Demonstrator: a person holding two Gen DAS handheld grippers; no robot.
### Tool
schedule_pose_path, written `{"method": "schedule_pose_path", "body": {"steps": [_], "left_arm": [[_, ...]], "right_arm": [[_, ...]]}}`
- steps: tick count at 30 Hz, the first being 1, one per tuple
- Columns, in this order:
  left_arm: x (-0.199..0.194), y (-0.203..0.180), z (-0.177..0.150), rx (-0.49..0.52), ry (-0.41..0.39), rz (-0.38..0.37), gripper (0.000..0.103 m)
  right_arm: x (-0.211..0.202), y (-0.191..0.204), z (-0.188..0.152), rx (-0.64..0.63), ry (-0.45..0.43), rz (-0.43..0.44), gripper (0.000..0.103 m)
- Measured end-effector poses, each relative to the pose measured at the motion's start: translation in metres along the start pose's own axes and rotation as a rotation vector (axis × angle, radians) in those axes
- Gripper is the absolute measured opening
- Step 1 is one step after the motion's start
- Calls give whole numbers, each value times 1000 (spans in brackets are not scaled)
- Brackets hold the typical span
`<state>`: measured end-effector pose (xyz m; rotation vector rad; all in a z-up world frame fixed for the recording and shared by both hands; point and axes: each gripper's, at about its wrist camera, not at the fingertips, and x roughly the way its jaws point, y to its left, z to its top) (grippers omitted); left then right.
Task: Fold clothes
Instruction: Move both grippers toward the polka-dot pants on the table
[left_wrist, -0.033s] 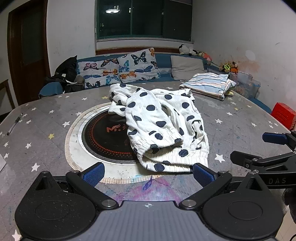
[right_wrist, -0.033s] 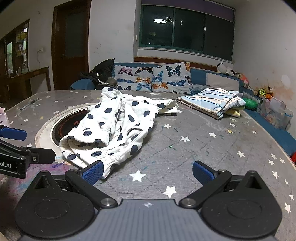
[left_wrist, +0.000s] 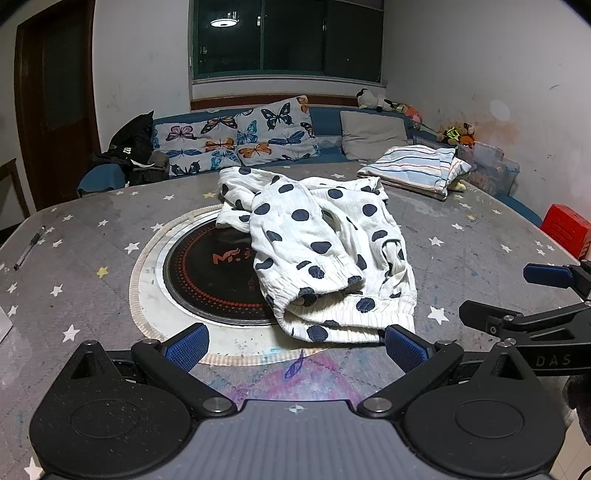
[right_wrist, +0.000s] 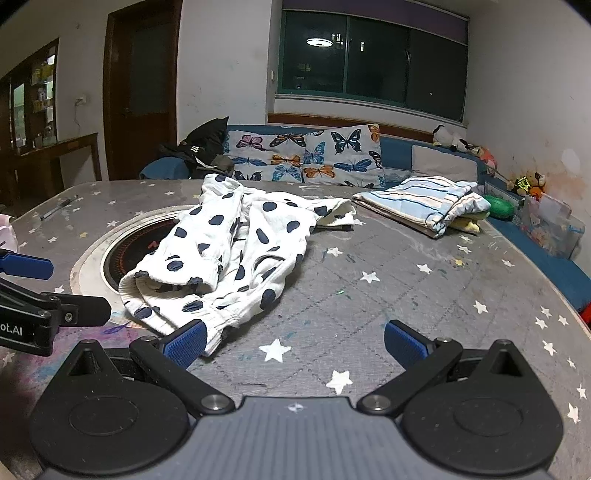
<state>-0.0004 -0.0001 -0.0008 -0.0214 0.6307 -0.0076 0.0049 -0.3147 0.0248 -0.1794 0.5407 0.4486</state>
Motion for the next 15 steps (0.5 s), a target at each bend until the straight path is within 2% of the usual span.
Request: {"method": "schedule_pose_path", "body": {"steps": [15], "left_arm": [[-5, -5, 3, 18, -4, -2, 103]], "right_arm": [[-9, -1, -2, 6, -12, 2, 103]]}}
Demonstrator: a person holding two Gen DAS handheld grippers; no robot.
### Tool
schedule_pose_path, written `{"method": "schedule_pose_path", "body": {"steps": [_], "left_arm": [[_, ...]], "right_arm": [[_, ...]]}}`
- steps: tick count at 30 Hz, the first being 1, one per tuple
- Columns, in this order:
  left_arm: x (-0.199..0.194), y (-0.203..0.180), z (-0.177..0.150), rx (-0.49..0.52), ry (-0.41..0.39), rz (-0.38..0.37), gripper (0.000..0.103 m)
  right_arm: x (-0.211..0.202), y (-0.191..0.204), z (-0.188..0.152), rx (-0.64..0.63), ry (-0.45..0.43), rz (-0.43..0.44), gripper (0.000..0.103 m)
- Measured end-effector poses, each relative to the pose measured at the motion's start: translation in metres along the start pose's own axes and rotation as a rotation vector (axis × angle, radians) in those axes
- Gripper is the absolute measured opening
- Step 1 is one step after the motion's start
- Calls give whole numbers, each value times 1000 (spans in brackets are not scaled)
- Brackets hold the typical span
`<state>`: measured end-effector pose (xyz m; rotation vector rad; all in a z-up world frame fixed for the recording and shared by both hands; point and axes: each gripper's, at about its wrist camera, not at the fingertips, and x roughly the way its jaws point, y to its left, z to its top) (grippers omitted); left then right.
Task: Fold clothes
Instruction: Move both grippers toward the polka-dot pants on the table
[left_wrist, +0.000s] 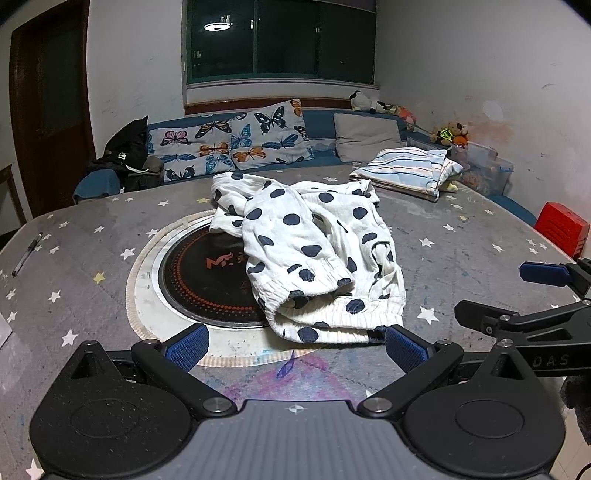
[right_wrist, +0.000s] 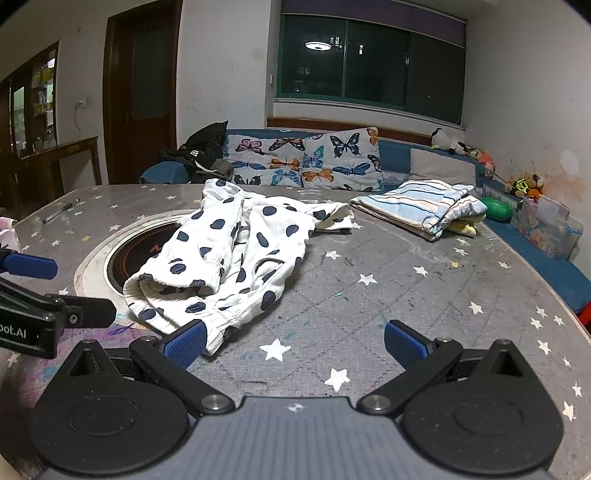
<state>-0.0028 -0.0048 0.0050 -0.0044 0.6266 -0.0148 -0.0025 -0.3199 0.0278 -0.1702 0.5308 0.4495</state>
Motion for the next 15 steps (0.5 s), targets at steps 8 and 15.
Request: {"method": "schedule_pose_path", "body": {"steps": [8, 15], "left_arm": [[6, -2, 9, 24, -5, 16, 103], [18, -7, 17, 49, 6, 14, 103]], "right_arm": [[6, -3, 1, 7, 18, 11, 103], [15, -5, -1, 11, 36, 21, 103]]}}
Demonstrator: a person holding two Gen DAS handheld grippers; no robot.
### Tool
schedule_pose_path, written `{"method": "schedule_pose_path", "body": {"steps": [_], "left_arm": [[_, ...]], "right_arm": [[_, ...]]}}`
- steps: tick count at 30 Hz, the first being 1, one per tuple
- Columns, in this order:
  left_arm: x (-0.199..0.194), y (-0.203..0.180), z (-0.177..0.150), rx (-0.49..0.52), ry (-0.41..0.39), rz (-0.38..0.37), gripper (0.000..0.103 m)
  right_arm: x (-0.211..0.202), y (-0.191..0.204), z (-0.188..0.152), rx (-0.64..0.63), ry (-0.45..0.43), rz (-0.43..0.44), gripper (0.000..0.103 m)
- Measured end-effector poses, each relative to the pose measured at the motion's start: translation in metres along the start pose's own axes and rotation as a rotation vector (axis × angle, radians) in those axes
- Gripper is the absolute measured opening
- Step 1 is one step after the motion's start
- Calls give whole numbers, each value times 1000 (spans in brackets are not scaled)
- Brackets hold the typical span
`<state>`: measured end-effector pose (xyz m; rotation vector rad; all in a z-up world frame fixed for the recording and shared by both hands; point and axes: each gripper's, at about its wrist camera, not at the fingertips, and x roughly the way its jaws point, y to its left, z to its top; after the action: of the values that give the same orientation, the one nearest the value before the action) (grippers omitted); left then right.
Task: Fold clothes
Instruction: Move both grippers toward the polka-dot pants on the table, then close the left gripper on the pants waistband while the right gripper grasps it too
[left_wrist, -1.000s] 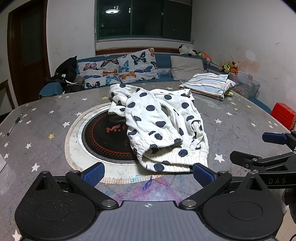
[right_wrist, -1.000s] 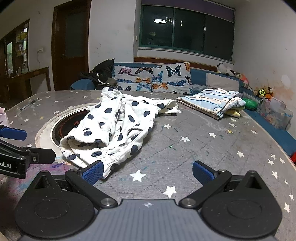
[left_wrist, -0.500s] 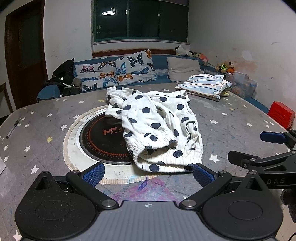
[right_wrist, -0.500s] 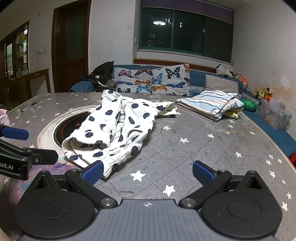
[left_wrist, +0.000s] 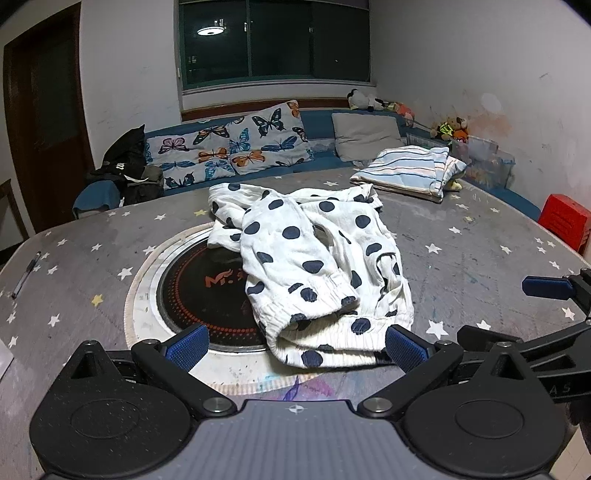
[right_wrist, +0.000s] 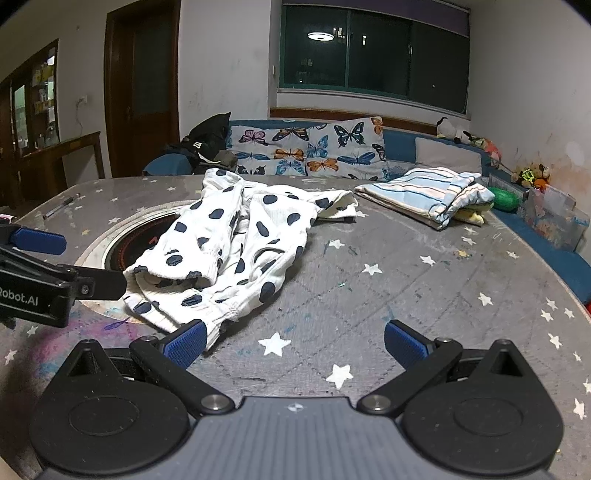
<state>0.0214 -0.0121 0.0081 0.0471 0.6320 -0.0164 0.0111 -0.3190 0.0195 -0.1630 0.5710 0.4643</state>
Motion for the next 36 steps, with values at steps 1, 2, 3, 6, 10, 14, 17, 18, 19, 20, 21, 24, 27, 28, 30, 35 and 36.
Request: {"method": "schedule_pose_path", "body": {"steps": [1, 2, 3, 6, 10, 14, 17, 18, 19, 20, 21, 24, 27, 28, 30, 35, 36], "left_arm": [[2, -1, 2, 3, 1, -1, 103], [4, -1, 3, 6, 2, -3, 103], [6, -2, 5, 9, 3, -4, 103], [13, -4, 10, 20, 5, -9, 103], [22, -6, 16, 26, 12, -12, 102], [31, -7, 20, 31, 17, -23, 102], [39, -9, 23, 35, 23, -38, 95], [42, -9, 24, 36, 27, -44, 92], [46, -10, 26, 39, 31, -48, 88], [50, -11, 27, 44, 35, -51, 86], [53, -12, 29, 48, 38, -54, 83], [68, -14, 34, 57, 56, -65, 76], [82, -15, 39, 63, 76, -71, 68], [86, -15, 40, 63, 83, -77, 63], [93, -14, 41, 60, 98, -91, 56], [108, -15, 44, 58, 126, -110, 53], [109, -15, 44, 58, 130, -112, 53]], "right_arm": [[1, 0, 0, 1, 2, 0, 103], [2, -1, 0, 1, 4, 1, 103], [4, -1, 1, 2, 7, 2, 103], [8, -2, 2, 2, 13, 6, 103], [14, -2, 3, 2, 20, 10, 103], [21, -2, 5, -2, 30, 15, 103], [26, -2, 6, -3, 35, 18, 103], [27, -2, 7, -3, 37, 20, 103], [29, -2, 7, -2, 39, 22, 103], [31, -2, 8, -1, 41, 25, 103], [32, -2, 8, -2, 43, 29, 103], [37, -1, 11, -5, 50, 39, 103], [42, 0, 13, -7, 57, 52, 102], [43, 0, 14, -8, 58, 57, 101], [46, -1, 15, 0, 66, 67, 97], [55, -1, 18, 17, 81, 102, 86], [56, 0, 18, 20, 83, 109, 83]]}}
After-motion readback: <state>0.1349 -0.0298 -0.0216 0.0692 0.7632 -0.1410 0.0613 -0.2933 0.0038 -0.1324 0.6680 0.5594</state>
